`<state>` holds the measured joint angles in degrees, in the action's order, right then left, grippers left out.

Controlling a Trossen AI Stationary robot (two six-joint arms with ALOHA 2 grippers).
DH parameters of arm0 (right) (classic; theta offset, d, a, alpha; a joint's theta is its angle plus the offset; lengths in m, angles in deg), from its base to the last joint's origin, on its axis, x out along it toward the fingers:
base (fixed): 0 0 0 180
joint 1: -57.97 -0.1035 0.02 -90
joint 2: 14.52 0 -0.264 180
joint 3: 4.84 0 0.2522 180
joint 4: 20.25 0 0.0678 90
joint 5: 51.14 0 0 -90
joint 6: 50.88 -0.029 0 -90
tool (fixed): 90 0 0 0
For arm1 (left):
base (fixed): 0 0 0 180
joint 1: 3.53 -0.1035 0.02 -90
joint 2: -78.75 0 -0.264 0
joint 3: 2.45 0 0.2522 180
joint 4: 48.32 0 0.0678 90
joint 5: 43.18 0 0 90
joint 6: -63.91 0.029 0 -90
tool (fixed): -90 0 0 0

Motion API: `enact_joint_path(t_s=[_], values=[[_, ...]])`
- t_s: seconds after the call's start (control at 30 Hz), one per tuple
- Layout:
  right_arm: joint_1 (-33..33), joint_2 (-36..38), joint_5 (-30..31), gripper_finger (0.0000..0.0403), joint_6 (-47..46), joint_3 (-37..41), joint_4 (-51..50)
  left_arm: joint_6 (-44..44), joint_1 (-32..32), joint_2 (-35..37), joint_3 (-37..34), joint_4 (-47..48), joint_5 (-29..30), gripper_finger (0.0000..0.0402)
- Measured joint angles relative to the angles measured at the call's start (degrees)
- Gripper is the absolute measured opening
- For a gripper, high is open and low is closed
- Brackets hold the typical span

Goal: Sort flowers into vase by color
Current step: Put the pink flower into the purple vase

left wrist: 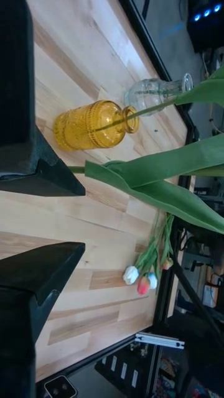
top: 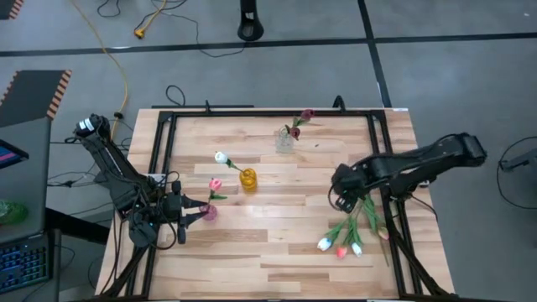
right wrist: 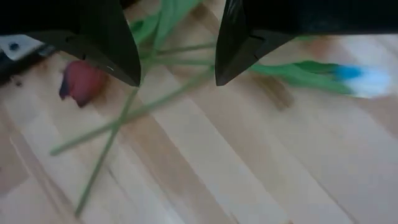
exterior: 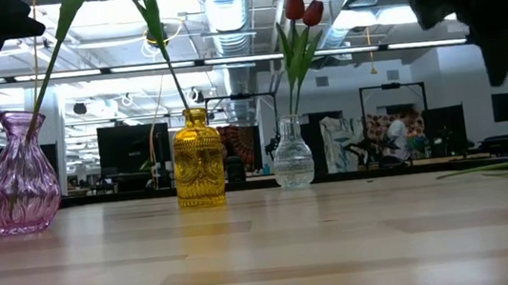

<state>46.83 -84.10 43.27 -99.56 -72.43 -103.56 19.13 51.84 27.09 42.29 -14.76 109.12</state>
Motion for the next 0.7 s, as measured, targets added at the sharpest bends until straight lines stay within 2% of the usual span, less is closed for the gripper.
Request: enact_joint_path(t_s=[0.37, 0.7], values=[[-0.9, -15.8, -1.7, 0.0234, 0.3, 0.0, -6.6, 0.0, 0.0, 0.0, 0.0, 0.0, -0.1, 0.0116], [-0.9, -25.9, -1.7, 0.0234, 1.2, 0.0, -6.7, 0.0, 0.0, 0.0, 0.0, 0.0, -0.2, 0.0116]])
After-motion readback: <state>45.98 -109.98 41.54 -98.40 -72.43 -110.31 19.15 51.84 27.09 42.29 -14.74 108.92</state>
